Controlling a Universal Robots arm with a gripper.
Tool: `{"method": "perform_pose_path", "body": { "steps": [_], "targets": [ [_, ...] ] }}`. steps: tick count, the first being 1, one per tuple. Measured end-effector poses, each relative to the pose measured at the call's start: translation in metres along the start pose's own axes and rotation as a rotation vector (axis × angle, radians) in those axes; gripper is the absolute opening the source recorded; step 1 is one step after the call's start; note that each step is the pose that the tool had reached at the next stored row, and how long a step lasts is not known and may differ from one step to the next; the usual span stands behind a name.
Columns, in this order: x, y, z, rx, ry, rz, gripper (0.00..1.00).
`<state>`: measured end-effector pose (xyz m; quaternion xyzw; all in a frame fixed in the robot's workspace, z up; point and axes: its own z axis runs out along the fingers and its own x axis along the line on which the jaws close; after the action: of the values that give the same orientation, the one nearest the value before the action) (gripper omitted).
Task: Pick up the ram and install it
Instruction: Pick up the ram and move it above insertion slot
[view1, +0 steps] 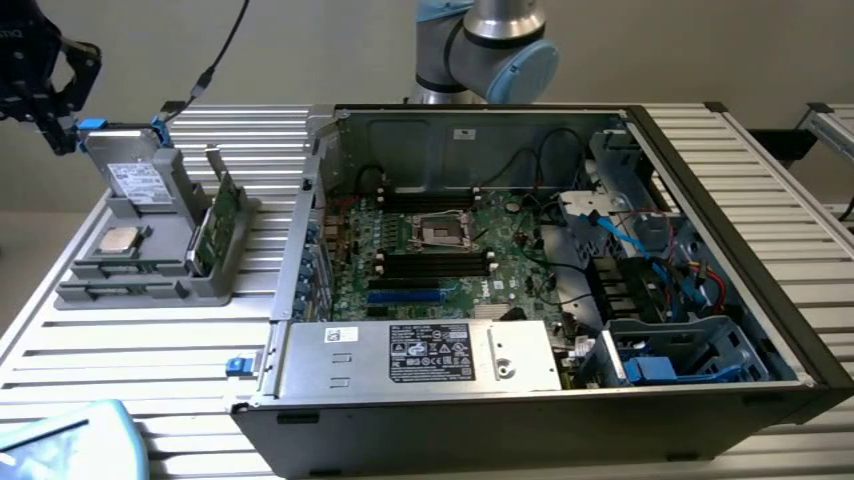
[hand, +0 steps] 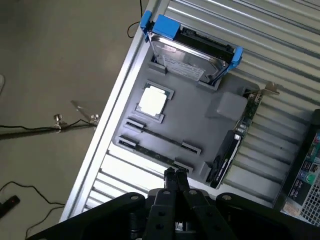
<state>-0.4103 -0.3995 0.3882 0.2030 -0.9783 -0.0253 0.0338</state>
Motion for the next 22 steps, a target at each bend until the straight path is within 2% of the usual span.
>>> {"method": "perform_pose_path", "body": {
  "steps": [22],
  "targets": [
    [-0.0002, -0.0002, 0.0036, 0.0224, 0.0252, -0.400, 0.11]
  ]
}}
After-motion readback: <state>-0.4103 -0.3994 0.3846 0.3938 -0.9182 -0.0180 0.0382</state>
